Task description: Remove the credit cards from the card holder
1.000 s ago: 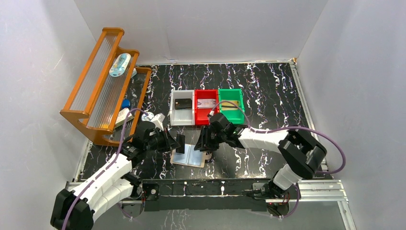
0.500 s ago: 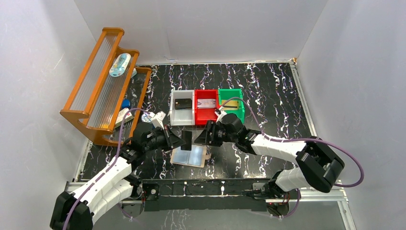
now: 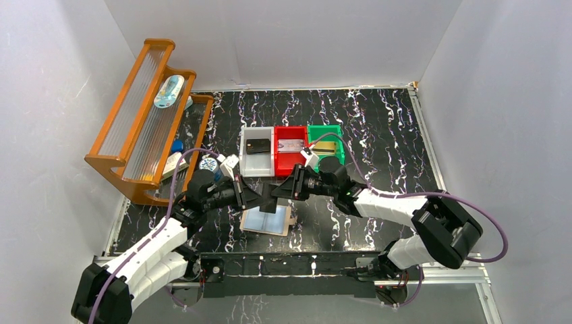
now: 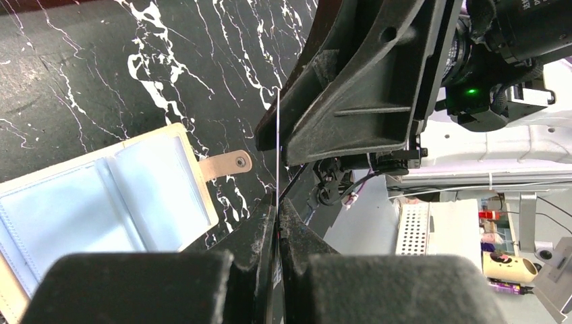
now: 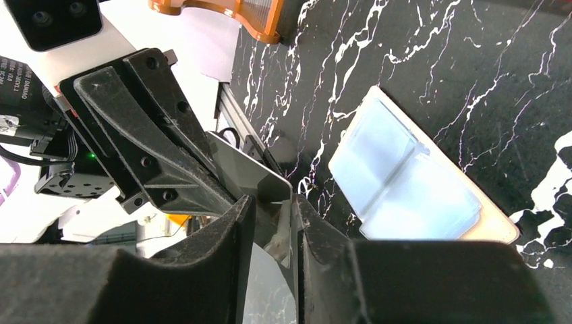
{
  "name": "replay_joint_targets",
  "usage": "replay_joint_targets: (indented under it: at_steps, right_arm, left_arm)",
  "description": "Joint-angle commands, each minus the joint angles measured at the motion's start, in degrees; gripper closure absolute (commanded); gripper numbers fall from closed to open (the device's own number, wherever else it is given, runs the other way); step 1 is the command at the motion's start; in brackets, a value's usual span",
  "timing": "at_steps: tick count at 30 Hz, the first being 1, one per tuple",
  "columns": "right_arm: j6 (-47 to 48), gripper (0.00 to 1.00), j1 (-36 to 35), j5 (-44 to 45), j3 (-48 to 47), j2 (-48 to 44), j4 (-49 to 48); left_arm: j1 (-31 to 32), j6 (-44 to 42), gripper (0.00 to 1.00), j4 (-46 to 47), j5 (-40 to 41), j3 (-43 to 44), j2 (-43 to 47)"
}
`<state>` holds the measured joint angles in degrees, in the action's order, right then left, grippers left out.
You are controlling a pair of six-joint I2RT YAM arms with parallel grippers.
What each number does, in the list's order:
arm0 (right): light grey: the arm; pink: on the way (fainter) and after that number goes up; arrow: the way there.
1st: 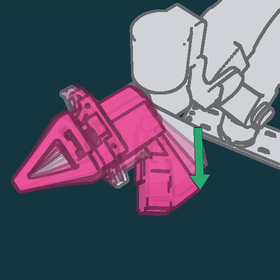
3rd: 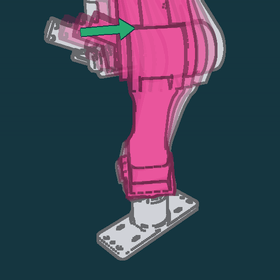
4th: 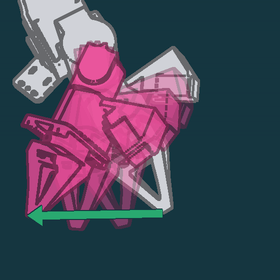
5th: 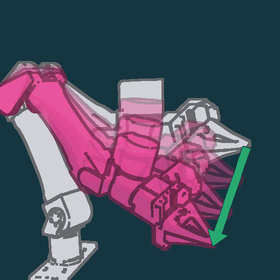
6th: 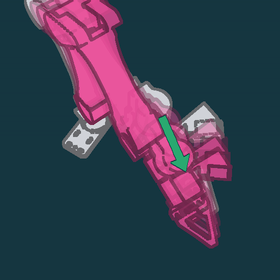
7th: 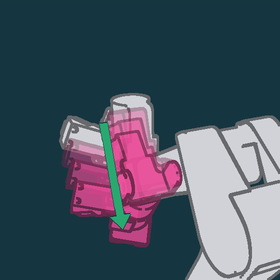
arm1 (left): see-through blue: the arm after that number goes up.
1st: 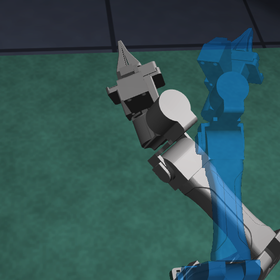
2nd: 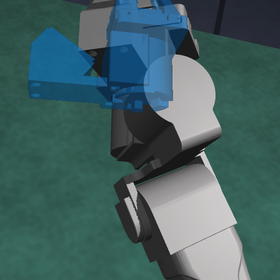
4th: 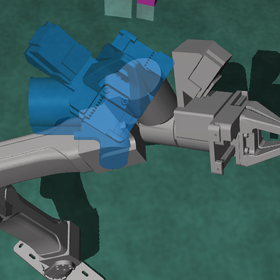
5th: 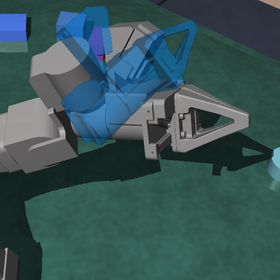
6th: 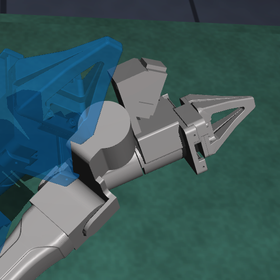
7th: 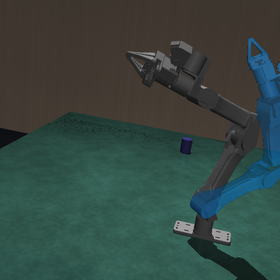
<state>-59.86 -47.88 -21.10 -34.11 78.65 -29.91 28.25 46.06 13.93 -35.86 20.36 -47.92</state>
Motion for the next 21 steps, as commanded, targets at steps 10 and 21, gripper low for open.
replay_joint_targets:
  at_steps: [10, 21]
  right_arm:
    - [-4.86, 0.79, 0.15, -7.06, 1.15, 3.93, -12.33]
    - [-4.89, 0.7, 0.46, -5.15, 3.32, 2.93, -10.8]
  left_arm:
    - [-0.14, -0.89, 0.94, 2.74, -6.4, 3.71, -5.27]
    - [-0.13, -4.2, 1.0, -4.47, -1.32, 5.65, -4.33]
